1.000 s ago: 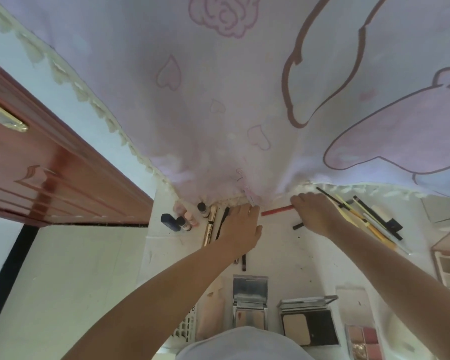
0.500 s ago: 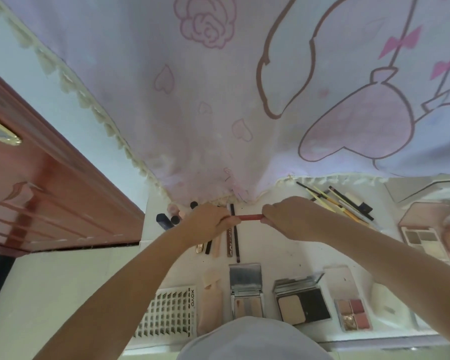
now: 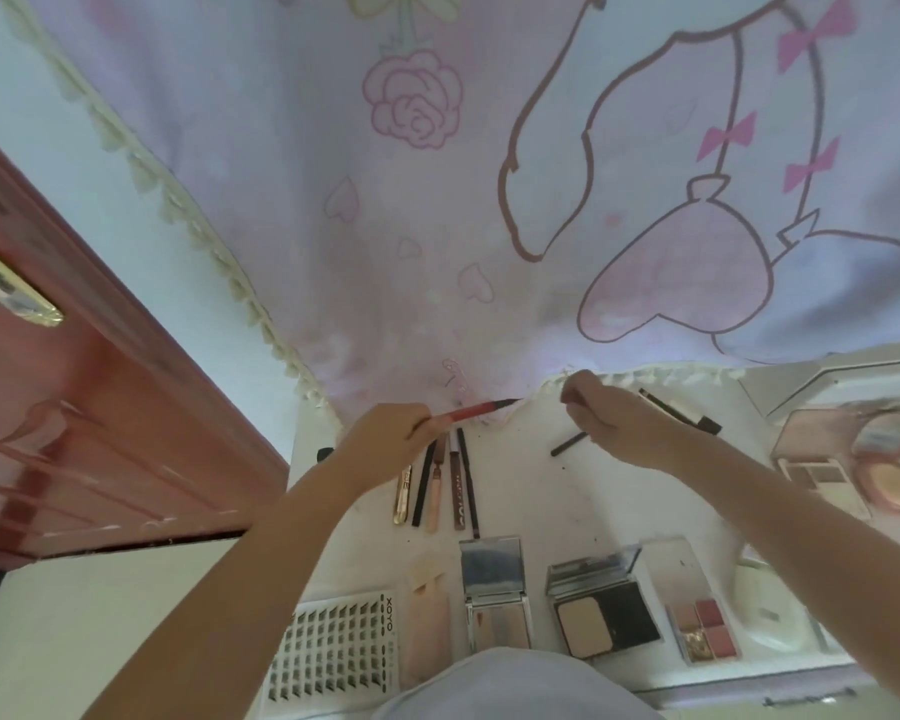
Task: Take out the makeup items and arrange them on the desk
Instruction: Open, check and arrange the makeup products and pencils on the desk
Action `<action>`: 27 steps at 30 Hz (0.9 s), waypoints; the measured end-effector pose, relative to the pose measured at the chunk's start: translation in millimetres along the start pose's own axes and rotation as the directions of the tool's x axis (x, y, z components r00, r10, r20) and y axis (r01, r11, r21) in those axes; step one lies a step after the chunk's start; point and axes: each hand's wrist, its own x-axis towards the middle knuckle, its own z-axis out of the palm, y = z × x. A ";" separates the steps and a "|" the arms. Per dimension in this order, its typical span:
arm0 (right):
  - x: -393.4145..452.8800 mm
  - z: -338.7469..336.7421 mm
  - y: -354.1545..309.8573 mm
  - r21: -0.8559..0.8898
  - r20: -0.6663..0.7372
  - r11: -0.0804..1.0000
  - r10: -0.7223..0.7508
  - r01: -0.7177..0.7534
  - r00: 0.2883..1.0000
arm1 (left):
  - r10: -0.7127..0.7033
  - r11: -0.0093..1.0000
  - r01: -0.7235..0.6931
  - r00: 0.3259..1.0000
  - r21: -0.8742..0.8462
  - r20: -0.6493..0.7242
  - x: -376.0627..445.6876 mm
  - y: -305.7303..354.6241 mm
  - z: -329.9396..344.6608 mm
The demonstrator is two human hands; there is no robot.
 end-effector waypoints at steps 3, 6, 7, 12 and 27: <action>5.6 10.3 -12.9 0.093 -0.020 0.995 -0.035 0.037 0.999 | 0.039 0.998 -0.039 0.999 0.047 0.004 3.5 5.0 9.0; 8.6 16.8 -17.0 0.102 -0.081 0.993 -0.058 0.066 0.995 | 0.048 0.997 -0.048 0.999 0.066 -0.012 3.4 7.3 13.9; 8.9 17.6 -17.2 0.117 -0.106 0.991 -0.057 0.069 0.993 | 0.047 0.997 -0.045 0.999 0.062 -0.021 3.2 7.9 14.3; 11.0 21.2 -14.9 0.104 -0.126 0.991 -0.074 0.087 0.989 | 0.049 0.997 -0.048 0.999 0.052 -0.003 2.9 7.9 15.8; 63.7 84.6 19.0 -0.280 0.158 0.947 -0.116 0.157 0.981 | -0.165 0.986 0.168 0.922 0.022 0.350 9.7 -7.9 92.2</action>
